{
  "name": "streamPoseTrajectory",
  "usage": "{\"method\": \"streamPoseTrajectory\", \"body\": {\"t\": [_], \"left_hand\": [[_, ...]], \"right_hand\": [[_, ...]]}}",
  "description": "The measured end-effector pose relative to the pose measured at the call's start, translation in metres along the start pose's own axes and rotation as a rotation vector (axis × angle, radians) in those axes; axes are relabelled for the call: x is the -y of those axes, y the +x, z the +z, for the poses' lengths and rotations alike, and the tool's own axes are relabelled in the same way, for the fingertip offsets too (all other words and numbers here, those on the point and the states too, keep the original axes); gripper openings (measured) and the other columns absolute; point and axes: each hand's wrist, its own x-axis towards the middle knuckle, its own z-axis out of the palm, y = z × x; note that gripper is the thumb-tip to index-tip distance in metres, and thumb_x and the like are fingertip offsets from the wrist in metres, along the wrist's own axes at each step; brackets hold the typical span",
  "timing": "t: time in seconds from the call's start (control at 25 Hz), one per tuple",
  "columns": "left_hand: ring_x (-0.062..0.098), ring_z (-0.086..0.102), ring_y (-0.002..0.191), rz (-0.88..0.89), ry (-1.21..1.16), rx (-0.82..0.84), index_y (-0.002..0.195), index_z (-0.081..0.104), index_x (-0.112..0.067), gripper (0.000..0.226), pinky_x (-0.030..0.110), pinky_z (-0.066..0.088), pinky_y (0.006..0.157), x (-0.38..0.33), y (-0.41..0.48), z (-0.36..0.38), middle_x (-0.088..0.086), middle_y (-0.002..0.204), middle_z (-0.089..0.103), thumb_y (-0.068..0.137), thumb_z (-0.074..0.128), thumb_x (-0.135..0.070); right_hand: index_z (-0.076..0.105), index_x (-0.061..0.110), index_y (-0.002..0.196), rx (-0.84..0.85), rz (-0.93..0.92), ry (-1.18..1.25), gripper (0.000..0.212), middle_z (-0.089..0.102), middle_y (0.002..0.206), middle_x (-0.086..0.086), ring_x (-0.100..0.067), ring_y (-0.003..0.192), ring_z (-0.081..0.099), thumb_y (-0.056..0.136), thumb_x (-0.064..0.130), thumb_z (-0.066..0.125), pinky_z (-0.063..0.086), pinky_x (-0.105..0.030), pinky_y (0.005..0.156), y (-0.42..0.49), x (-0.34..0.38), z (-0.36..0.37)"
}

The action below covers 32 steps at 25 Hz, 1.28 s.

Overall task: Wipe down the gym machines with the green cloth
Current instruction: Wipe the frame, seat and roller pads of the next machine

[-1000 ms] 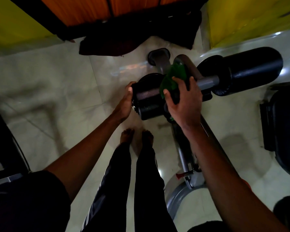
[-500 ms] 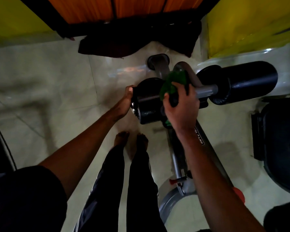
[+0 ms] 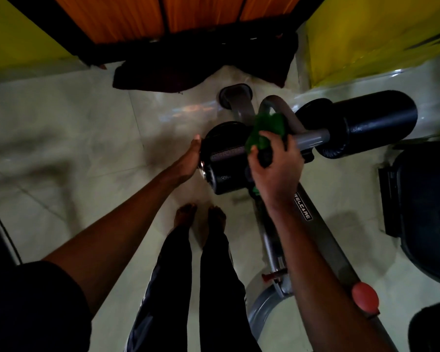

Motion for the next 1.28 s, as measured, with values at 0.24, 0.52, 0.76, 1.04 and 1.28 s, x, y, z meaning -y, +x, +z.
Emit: {"method": "streamPoseTrajectory", "body": {"t": [0.24,0.52,0.76,1.04,1.28], "left_hand": [[0.01,0.048,0.134,0.174,0.047,-0.31,0.142,0.052,-0.025,0.059,0.036,0.034,0.117,0.013,-0.01,0.011,-0.003,0.145,0.053,0.1,0.032,-0.061],[0.016,0.051,0.124,0.349,0.18,-0.405,0.134,0.051,-0.016,0.057,0.035,0.04,0.109,0.014,-0.008,0.026,0.006,0.133,0.053,0.098,0.023,-0.05],[0.011,0.049,0.087,0.14,0.115,-0.243,0.091,0.053,-0.02,0.038,0.035,0.045,0.088,-0.002,0.006,0.011,0.004,0.091,0.054,0.091,0.027,-0.048],[0.002,0.042,0.069,0.047,0.164,-0.232,0.079,0.044,-0.022,0.034,0.025,0.035,0.075,-0.021,0.003,0.009,-0.003,0.078,0.047,0.105,0.024,-0.025],[0.013,0.051,0.121,0.43,0.232,-0.362,0.13,0.055,-0.013,0.042,0.022,0.038,0.107,0.003,-0.017,0.023,0.007,0.129,0.055,0.104,0.026,-0.029]], "right_hand": [[0.064,0.022,0.126,-0.036,0.159,0.057,0.038,0.051,0.138,-0.022,-0.036,0.129,0.046,0.091,0.033,0.066,0.037,-0.046,0.107,-0.04,0.042,0.026],[0.06,0.021,0.131,-0.064,0.063,0.131,0.04,0.052,0.13,-0.015,-0.026,0.117,0.054,0.093,0.034,0.064,0.051,-0.048,0.093,-0.019,-0.026,-0.001],[0.059,0.026,0.131,-0.051,0.104,0.094,0.039,0.047,0.141,-0.024,-0.038,0.131,0.046,0.093,0.033,0.064,0.038,-0.051,0.107,-0.051,0.024,0.029],[0.063,0.02,0.129,-0.103,0.049,0.114,0.04,0.056,0.123,-0.017,-0.032,0.111,0.056,0.09,0.031,0.066,0.05,-0.045,0.093,-0.019,-0.014,0.006],[0.066,0.017,0.123,-0.125,0.119,0.14,0.036,0.054,0.126,-0.02,-0.035,0.114,0.056,0.089,0.027,0.065,0.048,-0.051,0.094,-0.019,0.004,0.02]]}}
